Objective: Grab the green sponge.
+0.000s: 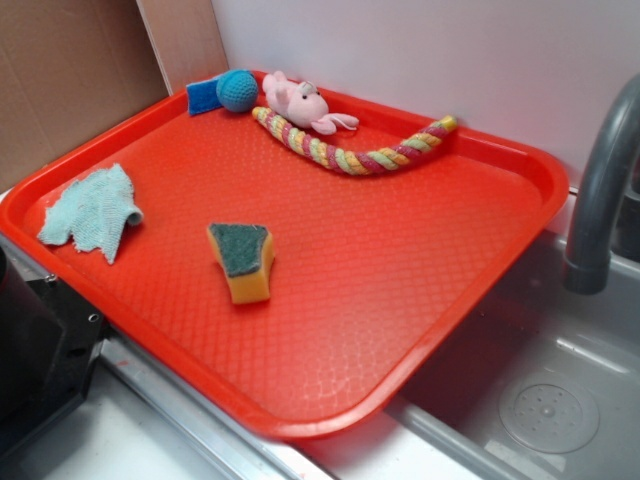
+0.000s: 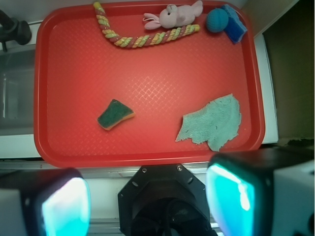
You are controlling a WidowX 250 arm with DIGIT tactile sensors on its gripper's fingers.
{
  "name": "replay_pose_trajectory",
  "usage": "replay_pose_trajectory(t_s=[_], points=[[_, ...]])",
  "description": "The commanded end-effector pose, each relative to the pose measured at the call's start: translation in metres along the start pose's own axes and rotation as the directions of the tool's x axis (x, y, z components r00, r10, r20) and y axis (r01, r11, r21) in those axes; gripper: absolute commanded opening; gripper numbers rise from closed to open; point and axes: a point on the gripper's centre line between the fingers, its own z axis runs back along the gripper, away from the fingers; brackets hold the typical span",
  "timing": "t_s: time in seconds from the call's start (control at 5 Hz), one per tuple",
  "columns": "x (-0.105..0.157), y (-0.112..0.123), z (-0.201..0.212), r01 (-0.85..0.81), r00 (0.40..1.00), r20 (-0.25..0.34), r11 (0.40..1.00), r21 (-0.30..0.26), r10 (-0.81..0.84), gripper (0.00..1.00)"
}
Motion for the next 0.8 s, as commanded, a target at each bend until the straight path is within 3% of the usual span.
replay_pose_trajectory(t_s=[0.0, 0.2, 0.4, 0.6], points=[[0.000, 0.000, 0.000, 0.000, 1.000, 0.000, 1.000, 0.000, 0.000, 1.00], [-0.003, 0.014, -0.050, -0.120, 0.992, -0.023, 0.993, 0.015, 0.120, 1.00], [0.001, 0.006, -0.101, -0.088, 0.996, 0.020, 0.995, -0.036, 0.089, 1.00], [0.022, -0.009, -0.121, -0.187, 0.981, 0.044, 0.980, -0.072, 0.191, 1.00]])
